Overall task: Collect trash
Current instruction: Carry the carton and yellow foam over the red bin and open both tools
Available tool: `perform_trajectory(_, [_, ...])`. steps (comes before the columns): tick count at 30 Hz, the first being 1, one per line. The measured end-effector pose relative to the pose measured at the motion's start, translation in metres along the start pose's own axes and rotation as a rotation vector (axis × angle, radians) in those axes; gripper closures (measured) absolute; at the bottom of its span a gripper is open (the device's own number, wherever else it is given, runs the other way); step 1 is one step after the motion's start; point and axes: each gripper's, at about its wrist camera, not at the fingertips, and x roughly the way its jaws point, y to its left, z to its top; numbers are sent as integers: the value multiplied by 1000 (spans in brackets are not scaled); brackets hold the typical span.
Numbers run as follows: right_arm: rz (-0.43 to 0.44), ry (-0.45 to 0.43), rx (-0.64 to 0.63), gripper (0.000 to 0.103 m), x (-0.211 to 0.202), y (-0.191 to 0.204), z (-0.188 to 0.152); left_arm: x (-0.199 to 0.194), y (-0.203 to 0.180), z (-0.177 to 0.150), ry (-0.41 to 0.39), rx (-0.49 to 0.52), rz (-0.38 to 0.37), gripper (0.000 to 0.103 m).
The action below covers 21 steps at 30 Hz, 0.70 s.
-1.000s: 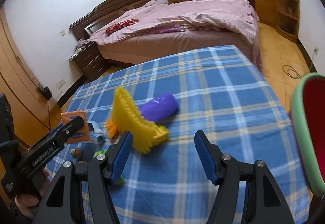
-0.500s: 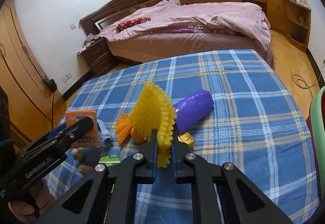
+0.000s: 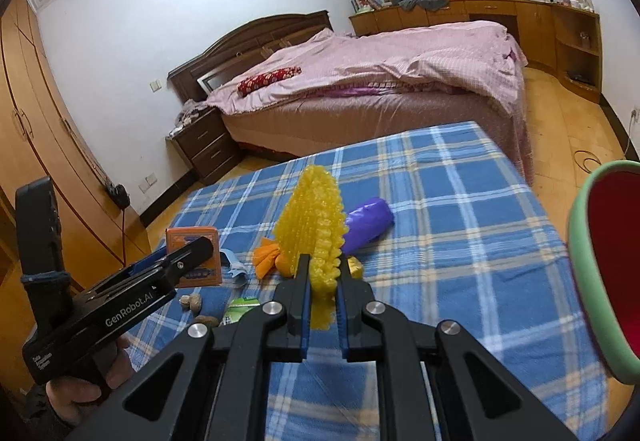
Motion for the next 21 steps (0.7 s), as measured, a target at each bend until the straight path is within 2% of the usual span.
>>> perform_trajectory(11, [-66,-86,63,91,-58,-37,-8,-23,-42,0,-6,38,-77,49])
perform_trajectory(21, [-179,-160,132,91,-109,-86,-14,-34,-88,-3,8,86,-160,49])
